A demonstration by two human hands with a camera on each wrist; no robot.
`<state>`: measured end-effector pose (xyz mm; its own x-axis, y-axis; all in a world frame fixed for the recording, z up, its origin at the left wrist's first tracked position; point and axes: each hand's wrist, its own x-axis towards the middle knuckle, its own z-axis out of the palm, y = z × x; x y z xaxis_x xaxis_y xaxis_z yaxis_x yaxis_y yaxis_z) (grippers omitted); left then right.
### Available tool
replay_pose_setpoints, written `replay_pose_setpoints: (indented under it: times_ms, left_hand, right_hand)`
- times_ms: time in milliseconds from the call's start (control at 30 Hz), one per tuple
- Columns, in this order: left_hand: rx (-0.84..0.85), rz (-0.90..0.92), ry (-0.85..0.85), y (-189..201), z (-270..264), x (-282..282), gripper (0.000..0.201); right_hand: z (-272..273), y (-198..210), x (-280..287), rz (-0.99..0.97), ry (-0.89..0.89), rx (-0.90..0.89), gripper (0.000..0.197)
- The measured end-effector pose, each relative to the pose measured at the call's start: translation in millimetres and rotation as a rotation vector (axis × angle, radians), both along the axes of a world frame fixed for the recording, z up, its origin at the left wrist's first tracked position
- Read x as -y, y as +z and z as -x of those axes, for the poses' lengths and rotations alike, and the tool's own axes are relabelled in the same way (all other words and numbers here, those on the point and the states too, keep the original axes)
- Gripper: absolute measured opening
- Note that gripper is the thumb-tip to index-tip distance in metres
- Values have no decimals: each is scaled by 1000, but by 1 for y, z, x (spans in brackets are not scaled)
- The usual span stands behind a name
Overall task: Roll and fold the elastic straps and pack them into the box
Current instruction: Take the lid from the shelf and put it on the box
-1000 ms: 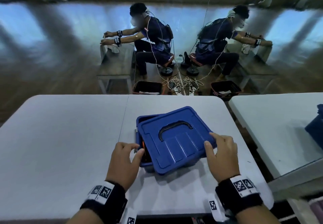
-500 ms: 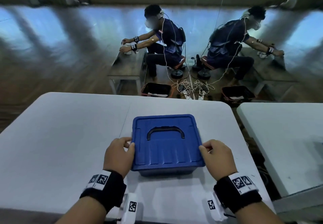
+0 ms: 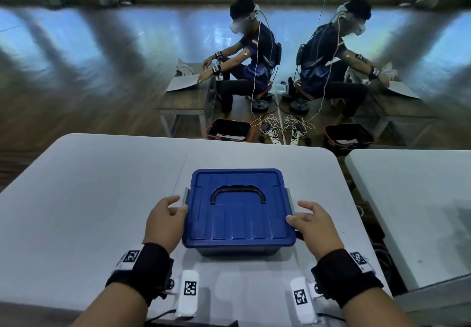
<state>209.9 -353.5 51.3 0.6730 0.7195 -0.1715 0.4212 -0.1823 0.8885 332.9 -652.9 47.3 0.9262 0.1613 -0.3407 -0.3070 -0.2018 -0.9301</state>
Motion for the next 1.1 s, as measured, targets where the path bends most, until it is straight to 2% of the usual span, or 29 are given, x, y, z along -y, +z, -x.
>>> replay_pose_setpoints:
  times_ms: [100,233,533,600,733,833,900,1100]
  left_hand:
    - [108,111,68,3,2,-3,29]
    - [156,226,48,5,4,-1,30]
    - [16,474,-87,0,-10,-18,33]
    - [-18,473,-108,-2,-15,-19,33]
    - [-98,313,-140,-8,-20,-17,39]
    - [-69,332,-128,-8,-18,-17,36]
    - [-58,338,-133,-7,-16,-18,36]
    - [-50,262,-164,-9,-15,-19,37]
  right_hand:
    - [1,-1,0,0,-64,49,46]
    - [-2,5,2,-86,-143,35,34]
    - [-10,2,2,-160,-97,-116,31]
    - [-11,2,2,-142,-56,-124,33]
    - [-11,4,3,-143,-16,-139,36]
    - [-10,5,1,-144,-4,-157,39]
    - [-8,7,-3,-108,25,-149,38]
    - [-1,11,-22,311,164,113,38]
